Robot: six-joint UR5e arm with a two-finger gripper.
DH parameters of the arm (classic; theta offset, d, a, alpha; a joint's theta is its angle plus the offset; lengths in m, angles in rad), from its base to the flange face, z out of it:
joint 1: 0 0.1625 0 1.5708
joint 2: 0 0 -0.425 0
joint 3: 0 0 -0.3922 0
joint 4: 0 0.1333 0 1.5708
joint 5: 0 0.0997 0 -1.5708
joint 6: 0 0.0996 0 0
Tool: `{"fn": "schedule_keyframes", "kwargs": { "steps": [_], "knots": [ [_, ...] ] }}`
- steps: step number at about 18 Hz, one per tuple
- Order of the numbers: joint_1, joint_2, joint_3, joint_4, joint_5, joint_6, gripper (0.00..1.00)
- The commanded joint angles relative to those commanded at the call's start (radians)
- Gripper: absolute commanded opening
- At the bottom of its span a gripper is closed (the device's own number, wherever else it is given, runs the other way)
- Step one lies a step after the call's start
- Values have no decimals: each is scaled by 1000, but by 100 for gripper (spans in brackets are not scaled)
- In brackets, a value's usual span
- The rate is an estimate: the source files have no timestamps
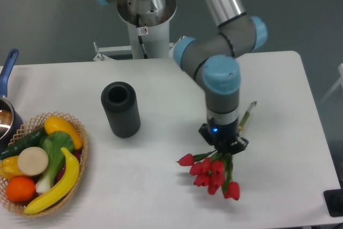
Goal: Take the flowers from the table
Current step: 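Lift the gripped tulip bunch up off the table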
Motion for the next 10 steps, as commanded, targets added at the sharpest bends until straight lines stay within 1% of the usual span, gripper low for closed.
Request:
{"fn": "schedule_keyframes", "kwargs": {
  "steps": [1, 2, 3, 4, 10],
  "knots": [
    [0, -3, 32, -55, 2, 0, 0],
    [-2, -11, 66, -97, 2, 0, 0],
    [-5, -18, 91, -126, 2, 0, 0],
    [-6, -21, 105, -142, 2, 0, 0],
    [-9, -25, 117, -152, 6, 0, 0]
  ]
}}
